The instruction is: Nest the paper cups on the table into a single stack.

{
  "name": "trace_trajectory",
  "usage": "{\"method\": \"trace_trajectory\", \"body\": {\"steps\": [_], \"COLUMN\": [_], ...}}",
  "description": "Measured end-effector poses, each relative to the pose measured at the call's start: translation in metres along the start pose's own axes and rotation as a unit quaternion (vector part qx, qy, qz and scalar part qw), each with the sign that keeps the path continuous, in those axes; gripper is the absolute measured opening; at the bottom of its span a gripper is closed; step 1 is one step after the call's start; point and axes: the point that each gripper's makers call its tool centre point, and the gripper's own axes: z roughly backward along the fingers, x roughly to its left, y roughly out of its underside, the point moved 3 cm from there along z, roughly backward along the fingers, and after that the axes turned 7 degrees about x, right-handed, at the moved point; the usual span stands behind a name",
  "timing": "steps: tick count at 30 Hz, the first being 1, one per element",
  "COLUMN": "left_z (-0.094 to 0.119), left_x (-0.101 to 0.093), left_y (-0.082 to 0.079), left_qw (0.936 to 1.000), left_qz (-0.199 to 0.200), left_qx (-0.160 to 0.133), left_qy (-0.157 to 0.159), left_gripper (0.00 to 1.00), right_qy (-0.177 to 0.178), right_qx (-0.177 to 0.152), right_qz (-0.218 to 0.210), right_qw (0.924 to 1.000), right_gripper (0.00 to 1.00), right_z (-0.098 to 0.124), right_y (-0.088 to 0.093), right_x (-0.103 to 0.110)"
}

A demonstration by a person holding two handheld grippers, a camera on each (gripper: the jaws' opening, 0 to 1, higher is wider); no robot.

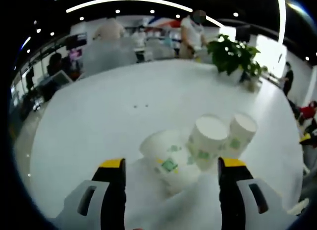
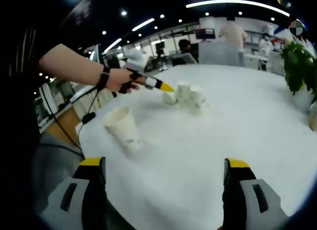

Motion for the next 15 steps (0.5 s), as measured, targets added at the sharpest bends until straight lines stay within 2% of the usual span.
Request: {"method": "trace_trajectory", "body": {"steps": [7,15], "left_z": [-0.006,-0.007], "left_x": [0.009,0.016], "left_y": [0.004,0.001], "left_qw": [0.9999,0.9998], "left_qz": [0.001,0.000], "left_qx": [0.015,0.018], "left_qy": [-0.005,-0.011], "left_gripper": [0.72,0.70], "right_qy": [0.000,0.000], "right_qx": [-0.008,-0.007], "right_qz": [-0.009,-0.013], "right_qw": [0.9999,0.9999], "right_gripper": [0.97,0.96], "right_z": [-0.002,-0.003], "right_y": [-0.005,-0.002], "right_x": [-0.001,0.001]}}
